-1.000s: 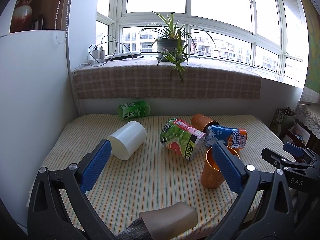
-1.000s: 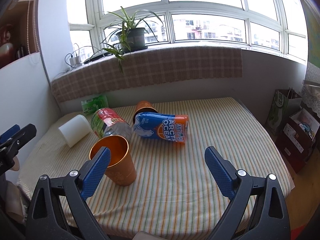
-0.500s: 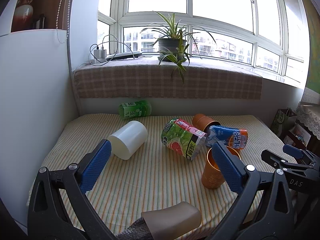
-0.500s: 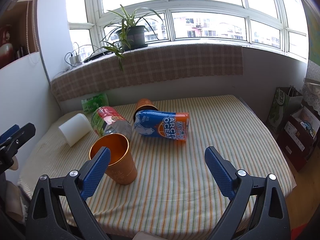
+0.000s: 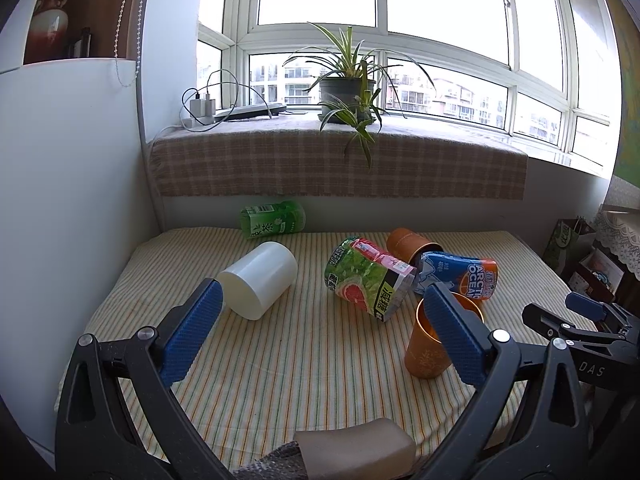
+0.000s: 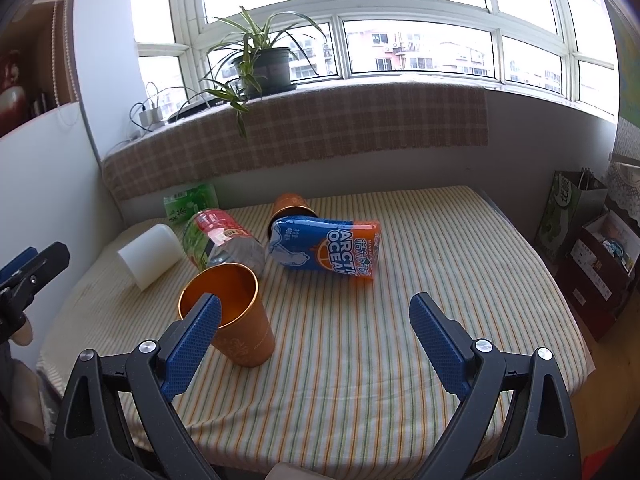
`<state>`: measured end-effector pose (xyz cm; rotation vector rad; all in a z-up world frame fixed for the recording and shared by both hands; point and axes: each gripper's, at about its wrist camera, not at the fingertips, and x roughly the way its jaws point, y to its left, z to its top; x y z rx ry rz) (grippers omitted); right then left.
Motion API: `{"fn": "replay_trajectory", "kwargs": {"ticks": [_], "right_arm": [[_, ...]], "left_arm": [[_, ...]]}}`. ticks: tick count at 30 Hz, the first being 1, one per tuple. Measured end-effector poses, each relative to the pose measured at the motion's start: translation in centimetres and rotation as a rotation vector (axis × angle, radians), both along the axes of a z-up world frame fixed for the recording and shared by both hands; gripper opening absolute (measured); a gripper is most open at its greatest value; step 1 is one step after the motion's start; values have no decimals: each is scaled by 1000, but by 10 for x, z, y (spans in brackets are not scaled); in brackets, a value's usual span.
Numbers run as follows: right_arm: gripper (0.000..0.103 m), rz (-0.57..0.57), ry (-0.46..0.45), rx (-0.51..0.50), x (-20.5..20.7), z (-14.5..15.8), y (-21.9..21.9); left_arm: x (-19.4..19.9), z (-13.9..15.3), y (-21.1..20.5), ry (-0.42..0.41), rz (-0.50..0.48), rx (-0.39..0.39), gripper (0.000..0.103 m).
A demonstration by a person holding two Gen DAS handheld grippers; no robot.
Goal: Flip cup upright
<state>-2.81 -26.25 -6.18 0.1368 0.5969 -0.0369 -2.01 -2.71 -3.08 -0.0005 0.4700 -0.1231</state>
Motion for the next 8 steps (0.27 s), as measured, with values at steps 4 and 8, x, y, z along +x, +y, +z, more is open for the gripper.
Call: {"fn": "replay_trajectory", "kwargs": {"ticks": [4, 8], "right_arm": [[95, 1, 1, 2, 0, 0, 0], [95, 5, 2, 4, 0, -1, 0]], "left_arm": [[0, 0, 1, 2, 3, 1, 102], [-2, -1, 2, -2, 7, 13, 102]]}}
